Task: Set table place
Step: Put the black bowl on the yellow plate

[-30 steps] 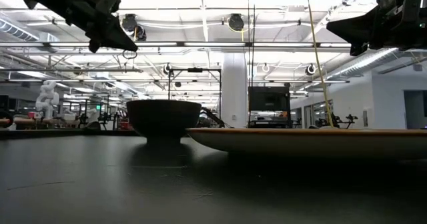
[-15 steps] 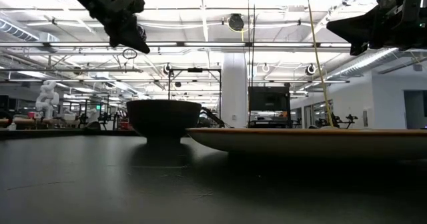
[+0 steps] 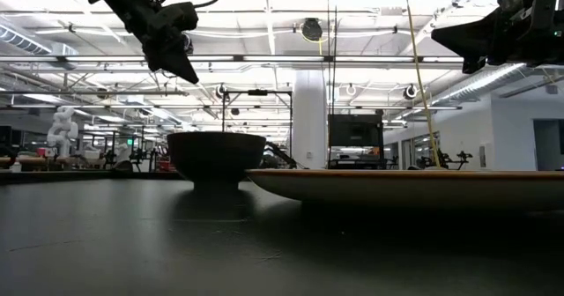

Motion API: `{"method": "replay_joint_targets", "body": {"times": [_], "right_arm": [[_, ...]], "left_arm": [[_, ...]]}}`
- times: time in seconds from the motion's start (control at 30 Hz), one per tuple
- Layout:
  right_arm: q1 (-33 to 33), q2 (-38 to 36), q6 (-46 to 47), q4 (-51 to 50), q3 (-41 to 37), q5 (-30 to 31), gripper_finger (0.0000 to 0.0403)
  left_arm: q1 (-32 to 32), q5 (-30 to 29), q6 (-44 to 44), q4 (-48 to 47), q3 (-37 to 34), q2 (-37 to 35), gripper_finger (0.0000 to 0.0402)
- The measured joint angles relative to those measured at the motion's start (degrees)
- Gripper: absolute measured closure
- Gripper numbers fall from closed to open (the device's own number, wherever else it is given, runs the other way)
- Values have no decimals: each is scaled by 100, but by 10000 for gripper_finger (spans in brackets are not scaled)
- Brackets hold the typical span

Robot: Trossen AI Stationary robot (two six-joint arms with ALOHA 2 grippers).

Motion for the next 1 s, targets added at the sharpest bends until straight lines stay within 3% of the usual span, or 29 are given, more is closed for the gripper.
{"method": "replay_joint_targets", "body": {"times": [0.6,1.0], "right_arm": [[0,0,-42,-2,0,0,403],[0,0,-26,0,0,2,403]], "left_arm": [[3,2,350,-2173,1879,1955,401],[-6,24,412,-2146,1989,2259,401]]}}
